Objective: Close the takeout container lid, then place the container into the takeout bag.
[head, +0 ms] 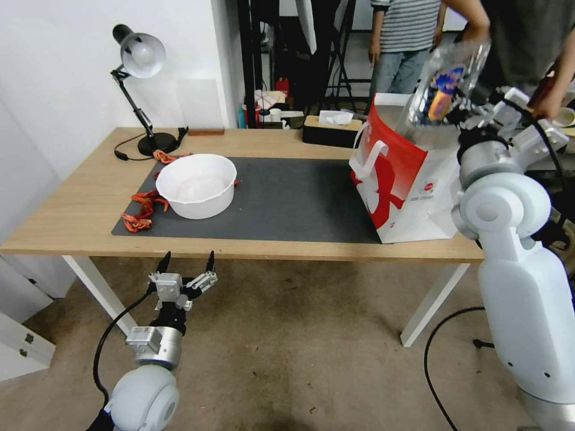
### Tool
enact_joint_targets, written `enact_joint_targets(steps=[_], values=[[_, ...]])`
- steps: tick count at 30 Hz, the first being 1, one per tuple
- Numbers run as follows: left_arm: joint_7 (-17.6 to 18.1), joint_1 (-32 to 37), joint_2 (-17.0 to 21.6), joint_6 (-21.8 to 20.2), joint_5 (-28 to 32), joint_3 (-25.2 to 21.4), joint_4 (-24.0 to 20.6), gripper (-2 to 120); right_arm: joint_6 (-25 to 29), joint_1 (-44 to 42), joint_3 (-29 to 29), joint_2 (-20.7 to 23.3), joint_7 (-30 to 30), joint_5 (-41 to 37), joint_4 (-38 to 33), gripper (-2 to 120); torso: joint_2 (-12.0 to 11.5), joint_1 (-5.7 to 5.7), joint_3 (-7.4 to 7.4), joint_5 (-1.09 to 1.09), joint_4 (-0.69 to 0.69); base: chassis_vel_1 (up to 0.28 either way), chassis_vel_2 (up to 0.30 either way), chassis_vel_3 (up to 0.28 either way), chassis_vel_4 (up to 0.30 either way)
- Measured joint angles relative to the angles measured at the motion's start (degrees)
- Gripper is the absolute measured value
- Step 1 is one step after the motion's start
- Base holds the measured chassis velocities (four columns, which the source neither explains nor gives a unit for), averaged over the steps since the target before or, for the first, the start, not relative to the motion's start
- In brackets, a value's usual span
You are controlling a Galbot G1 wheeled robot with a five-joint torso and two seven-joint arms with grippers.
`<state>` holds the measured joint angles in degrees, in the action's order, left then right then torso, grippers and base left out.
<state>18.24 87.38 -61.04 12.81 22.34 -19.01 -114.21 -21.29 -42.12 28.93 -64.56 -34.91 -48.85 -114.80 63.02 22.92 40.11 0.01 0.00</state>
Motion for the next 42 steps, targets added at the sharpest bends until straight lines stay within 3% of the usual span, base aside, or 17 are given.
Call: enact_joint_targets(steps=[3,7,9,11,12,17,18,19,20,22,23,28,31,35,42], values=[[0.0,-0.1,0.0,0.0,0.0,0.1,0.0,100,-1.0,-1.1,0.7,0.0,-0.3,0.9,0.2,0,0.0,0.0,0.0,-0.01,-0.01,0.0,0.0,0.0,0.0],[0.0,-0.2,0.0,-0.1,0.0,0.1,-0.1,100,-1.4,-1.5,1.0,0.1,-0.5,0.9,0.1,10,0.0,0.0,0.0,-0.02,0.0,0.0,0.0,0.0,0.0],[0.0,-0.4,0.0,-0.1,0.0,0.3,-0.1,100,-1.6,-1.6,1.2,0.2,-0.5,0.7,-0.1,21,0.0,0.0,0.0,-0.02,0.0,0.0,0.0,0.0,0.0],[0.0,-0.5,0.0,-0.2,0.0,0.4,-0.1,100,-1.8,-1.6,1.2,0.3,-0.6,0.5,-0.2,24,0.0,0.0,0.0,-0.02,0.0,0.0,0.0,0.0,0.0],[0.0,-0.6,0.0,-0.2,0.0,0.4,-0.2,100,-1.8,-1.7,1.3,0.3,-0.7,0.3,-0.3,33,0.0,0.0,0.0,-0.02,0.0,0.0,0.0,0.0,0.0],[0.0,-0.7,0.2,-0.3,0.1,0.4,-0.4,100,-1.9,-2.3,1.4,0.3,-0.6,0.1,-0.8,44,0.0,0.0,0.0,-0.01,0.0,0.0,0.0,0.0,0.0],[0.0,-0.6,0.2,-0.3,0.1,0.4,-0.5,100,-1.6,-2.7,1.4,0.3,-0.1,-0.1,-1.2,54,0.0,0.0,0.0,-0.02,0.0,0.0,0.0,0.0,0.0],[0.0,-0.6,0.2,-0.3,0.1,0.4,-0.5,100,-1.6,-2.7,1.4,0.3,-0.1,-0.1,-1.2,54,0.0,0.0,0.0,-0.02,0.0,0.0,0.0,0.0,0.0],[0.0,-0.6,0.2,-0.4,0.1,0.3,-0.6,100,2.4,-4.3,1.5,0.5,4.2,-1.6,-2.7,69,0.0,0.0,0.0,-0.02,0.0,0.0,0.0,0.0,0.0],[0.0,-0.5,0.2,-0.4,0.1,0.3,-0.6,100,5.9,-5.9,1.4,0.8,8.3,-2.2,-3.8,79,0.0,0.0,0.0,-0.02,0.0,0.0,0.0,0.0,0.0],[0.0,-0.5,0.2,-0.4,0.1,0.3,-0.6,100,5.9,-5.9,1.4,0.8,8.3,-2.2,-3.8,79,0.0,0.0,0.0,-0.02,0.0,0.0,0.0,0.0,0.0],[0.1,-0.3,0.1,-0.4,0.2,0.2,-0.9,100,11.3,-10.7,1.5,1.8,20.2,-3.2,-6.9,97,0.0,0.0,0.0,-0.02,0.0,0.0,0.0,0.0,0.0],[0.1,-0.1,0.0,-0.3,0.2,0.1,-1.1,100,13.9,-14.9,1.3,3.0,27.7,-2.1,-9.6,100,0.0,0.0,0.0,-0.02,0.0,0.0,0.0,0.0,0.0],[0.1,-0.1,-0.2,-0.3,0.2,0.1,-1.2,100,15.7,-20.0,0.6,4.0,32.8,2.8,-12.9,100,0.0,0.0,0.0,-0.02,0.0,0.0,0.0,0.0,0.0],[0.1,0.0,-0.5,-0.3,0.2,0.2,-1.4,100,17.5,-30.3,-1.0,3.3,35.1,15.7,-18.1,100,0.0,-0.01,0.0,-0.01,-0.01,0.0,0.0,0.0,0.0]])
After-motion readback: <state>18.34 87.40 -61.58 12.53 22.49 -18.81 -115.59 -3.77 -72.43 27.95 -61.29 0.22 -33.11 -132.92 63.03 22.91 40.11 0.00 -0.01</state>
